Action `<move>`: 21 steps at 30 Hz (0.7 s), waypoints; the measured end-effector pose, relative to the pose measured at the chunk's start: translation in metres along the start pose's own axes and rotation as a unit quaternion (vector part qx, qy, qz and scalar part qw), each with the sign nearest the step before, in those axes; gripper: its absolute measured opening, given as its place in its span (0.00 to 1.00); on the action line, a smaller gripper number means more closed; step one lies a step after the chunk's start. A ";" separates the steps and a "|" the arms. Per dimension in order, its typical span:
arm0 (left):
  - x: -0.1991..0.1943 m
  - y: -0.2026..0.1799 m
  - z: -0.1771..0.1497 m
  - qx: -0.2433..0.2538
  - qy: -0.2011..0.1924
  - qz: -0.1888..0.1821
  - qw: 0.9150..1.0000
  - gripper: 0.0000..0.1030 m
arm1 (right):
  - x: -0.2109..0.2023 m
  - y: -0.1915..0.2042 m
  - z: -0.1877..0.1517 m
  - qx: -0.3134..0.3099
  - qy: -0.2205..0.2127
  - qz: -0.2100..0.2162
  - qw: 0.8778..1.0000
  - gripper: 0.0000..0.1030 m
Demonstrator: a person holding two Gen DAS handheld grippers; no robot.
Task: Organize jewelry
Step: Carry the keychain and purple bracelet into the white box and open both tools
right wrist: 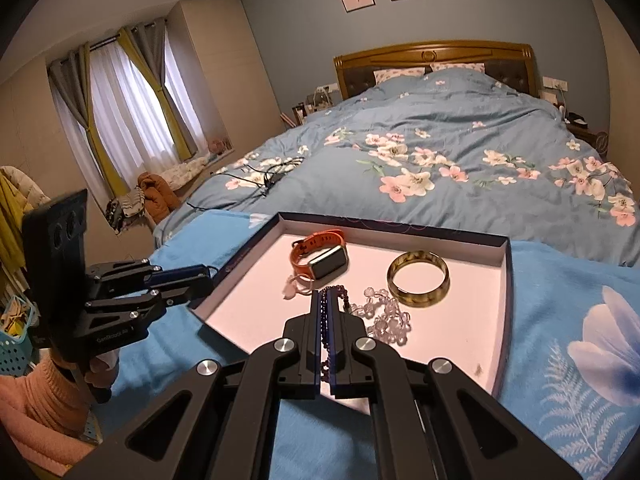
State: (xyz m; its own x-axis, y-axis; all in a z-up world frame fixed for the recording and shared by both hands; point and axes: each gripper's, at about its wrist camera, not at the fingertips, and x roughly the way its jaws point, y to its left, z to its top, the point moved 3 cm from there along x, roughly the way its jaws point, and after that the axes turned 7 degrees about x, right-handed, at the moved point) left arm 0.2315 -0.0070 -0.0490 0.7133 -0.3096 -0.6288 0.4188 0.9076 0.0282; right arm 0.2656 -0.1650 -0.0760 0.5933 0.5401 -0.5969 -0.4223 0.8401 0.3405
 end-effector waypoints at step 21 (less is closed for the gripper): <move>0.070 0.010 0.000 -0.019 0.075 0.003 0.997 0.31 | 0.043 -0.045 0.001 0.054 0.037 -0.050 0.997 0.08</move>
State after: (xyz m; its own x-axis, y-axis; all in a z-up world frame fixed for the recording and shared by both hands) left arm 0.2857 -0.0194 -0.0923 0.6218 -0.2610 -0.7384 0.3918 0.9201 0.0046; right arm 0.3106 -0.1798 -0.1163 0.5746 0.4511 -0.6829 -0.2839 0.8924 0.3506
